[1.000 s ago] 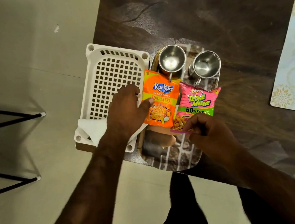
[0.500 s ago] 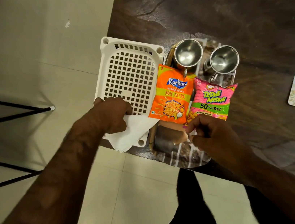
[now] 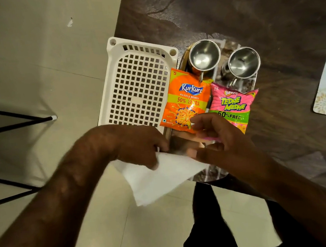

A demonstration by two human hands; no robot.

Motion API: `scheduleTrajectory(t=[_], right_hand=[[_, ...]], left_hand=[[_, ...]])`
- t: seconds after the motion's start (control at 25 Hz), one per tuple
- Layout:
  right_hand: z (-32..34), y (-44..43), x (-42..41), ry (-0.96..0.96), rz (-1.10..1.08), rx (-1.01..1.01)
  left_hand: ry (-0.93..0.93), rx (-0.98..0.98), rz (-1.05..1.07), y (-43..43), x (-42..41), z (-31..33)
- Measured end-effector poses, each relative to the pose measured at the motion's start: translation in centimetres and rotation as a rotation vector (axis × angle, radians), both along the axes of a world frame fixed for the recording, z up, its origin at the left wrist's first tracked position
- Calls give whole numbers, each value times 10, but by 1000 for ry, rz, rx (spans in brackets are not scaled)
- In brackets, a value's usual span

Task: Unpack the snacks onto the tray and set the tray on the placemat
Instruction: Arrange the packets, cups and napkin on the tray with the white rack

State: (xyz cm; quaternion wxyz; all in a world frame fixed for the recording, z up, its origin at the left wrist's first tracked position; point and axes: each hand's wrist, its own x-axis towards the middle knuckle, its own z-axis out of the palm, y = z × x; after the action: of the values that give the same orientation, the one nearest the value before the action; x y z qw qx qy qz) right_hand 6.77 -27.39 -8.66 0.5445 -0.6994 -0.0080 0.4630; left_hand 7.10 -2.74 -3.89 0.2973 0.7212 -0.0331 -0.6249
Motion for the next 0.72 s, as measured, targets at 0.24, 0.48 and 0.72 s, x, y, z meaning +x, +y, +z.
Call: scheduleTrajectory(t=[0.24, 0.48, 0.72], right_hand=[[-15, -40, -24, 231, -62, -195], [-37, -66, -28, 230, -352, -250], [-48, -55, -40, 63, -456, -477]], left_hand=[[-90, -124, 215, -59, -11, -46], [-324, 146, 390, -47, -30, -67], [-448, 385, 470, -56, -47, -67]])
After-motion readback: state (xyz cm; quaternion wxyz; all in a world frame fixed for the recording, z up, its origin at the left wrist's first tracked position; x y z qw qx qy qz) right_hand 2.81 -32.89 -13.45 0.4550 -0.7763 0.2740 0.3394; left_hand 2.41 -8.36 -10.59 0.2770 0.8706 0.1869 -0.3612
